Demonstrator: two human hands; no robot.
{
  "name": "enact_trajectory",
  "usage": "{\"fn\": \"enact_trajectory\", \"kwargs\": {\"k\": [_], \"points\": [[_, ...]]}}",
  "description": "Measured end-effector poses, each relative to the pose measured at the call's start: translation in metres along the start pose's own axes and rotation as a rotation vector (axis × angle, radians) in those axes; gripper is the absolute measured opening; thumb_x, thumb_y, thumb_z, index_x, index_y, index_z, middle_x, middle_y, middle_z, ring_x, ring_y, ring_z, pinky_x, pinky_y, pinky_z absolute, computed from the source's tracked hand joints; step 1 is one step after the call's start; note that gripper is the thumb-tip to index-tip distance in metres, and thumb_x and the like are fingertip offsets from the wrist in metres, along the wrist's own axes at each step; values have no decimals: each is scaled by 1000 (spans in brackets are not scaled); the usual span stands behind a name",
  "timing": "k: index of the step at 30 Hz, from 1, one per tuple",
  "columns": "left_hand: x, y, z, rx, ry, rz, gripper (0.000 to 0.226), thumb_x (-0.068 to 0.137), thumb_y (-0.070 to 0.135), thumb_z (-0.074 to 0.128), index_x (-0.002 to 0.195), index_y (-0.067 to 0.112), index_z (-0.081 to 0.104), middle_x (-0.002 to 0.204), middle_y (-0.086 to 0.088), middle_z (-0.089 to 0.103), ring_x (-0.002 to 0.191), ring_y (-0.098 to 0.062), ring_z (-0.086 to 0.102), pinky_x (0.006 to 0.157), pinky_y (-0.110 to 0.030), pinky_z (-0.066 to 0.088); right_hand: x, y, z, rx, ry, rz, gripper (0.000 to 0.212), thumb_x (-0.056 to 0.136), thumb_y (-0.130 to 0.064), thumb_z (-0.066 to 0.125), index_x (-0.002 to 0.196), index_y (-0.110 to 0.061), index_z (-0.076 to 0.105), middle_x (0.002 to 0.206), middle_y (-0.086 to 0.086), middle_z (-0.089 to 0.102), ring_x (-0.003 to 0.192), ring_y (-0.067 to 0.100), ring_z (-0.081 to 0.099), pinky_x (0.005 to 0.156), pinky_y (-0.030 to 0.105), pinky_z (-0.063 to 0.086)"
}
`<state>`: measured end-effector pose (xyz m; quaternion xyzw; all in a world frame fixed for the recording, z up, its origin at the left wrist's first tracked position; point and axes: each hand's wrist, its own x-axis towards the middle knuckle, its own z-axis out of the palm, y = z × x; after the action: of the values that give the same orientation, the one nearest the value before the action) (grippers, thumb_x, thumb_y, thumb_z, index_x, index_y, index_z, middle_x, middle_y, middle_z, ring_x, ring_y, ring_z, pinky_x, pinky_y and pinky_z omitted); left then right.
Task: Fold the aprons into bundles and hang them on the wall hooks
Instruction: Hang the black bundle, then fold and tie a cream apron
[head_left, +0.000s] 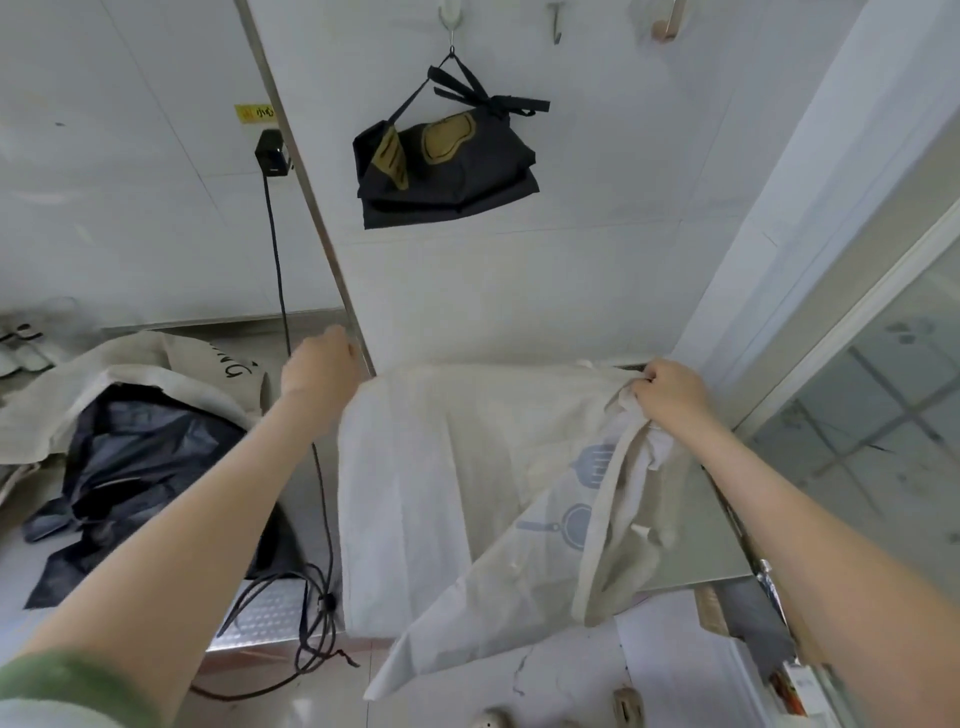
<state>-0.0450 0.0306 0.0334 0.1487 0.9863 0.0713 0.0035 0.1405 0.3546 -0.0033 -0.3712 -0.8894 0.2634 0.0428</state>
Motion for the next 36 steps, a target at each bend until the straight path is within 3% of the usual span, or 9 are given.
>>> {"fn": "enact_trajectory", "kwargs": {"k": [6, 11, 15, 18, 22, 27, 31, 34, 36], "points": [[-41, 21, 108, -347, -741, -169, 36, 97, 23, 46, 126, 3, 42, 102, -13, 59, 80, -31, 71, 73, -41, 60, 3, 12, 41, 155, 8, 145, 9, 88, -17, 45, 83, -12, 51, 90, 9, 56, 83, 27, 51, 66, 32, 37], [-40, 12, 173, -578, -680, -514, 87, 94, 19, 54, 150, 10, -12, 83, -8, 54, 64, -25, 63, 62, -30, 57, 5, 19, 62, 253, 46, 138, 14, 93, -15, 39, 87, -10, 51, 78, 7, 56, 72, 24, 52, 59, 31, 37], [-22, 0, 205, -717, -571, -704, 74, 90, 20, 60, 142, 5, 10, 87, -13, 56, 73, -25, 57, 70, -31, 50, 3, 23, 68, 338, 21, 108, 18, 95, -9, 37, 96, -1, 53, 84, 12, 55, 71, 22, 47, 55, 31, 31], [-16, -4, 219, -392, -527, -517, 20, 83, 2, 44, 102, 8, 47, 75, -5, 46, 59, -22, 48, 58, -29, 43, 4, 29, 74, 416, 9, 138, 18, 94, -5, 37, 99, 2, 53, 84, 11, 53, 69, 19, 44, 53, 25, 31], [-10, 0, 221, -404, -541, -372, 13, 77, -1, 49, 89, 2, 55, 82, -12, 58, 75, -30, 62, 65, -35, 54, 7, 35, 82, 507, 55, 161, 22, 94, -4, 36, 103, -5, 56, 86, 7, 55, 74, 20, 47, 56, 25, 34], [-15, 4, 193, -931, -142, -491, 5, 94, 8, 38, 98, 5, 39, 87, -14, 61, 79, -34, 66, 72, -51, 57, 24, 35, 80, 506, 238, 114, 24, 99, -9, 33, 111, -11, 53, 95, 4, 56, 87, 21, 51, 67, 30, 38], [-9, 15, 168, -1003, 154, -267, 18, 96, 7, 41, 114, 3, 40, 109, -9, 64, 99, -24, 66, 79, -34, 55, 46, 34, 78, 625, 271, 75, 32, 94, -6, 40, 125, -13, 46, 112, 4, 58, 106, 23, 56, 89, 37, 46], [-14, 17, 180, -774, -118, 89, 82, 88, 7, 62, 148, 3, 7, 150, -3, 25, 136, -11, 28, 109, -23, 26, 47, 30, 87, 601, -39, 4, 79, 87, -19, 68, 147, -21, 16, 141, -1, 41, 128, 13, 42, 103, 27, 38], [-26, 19, 197, -588, -344, 276, 100, 88, 23, 66, 150, 13, -12, 157, 2, 1, 142, -8, 2, 119, -33, 5, 40, 31, 100, 242, -143, -11, 112, 74, -31, 80, 150, -31, -2, 158, -4, 15, 140, 15, 22, 115, 41, 21]]}}
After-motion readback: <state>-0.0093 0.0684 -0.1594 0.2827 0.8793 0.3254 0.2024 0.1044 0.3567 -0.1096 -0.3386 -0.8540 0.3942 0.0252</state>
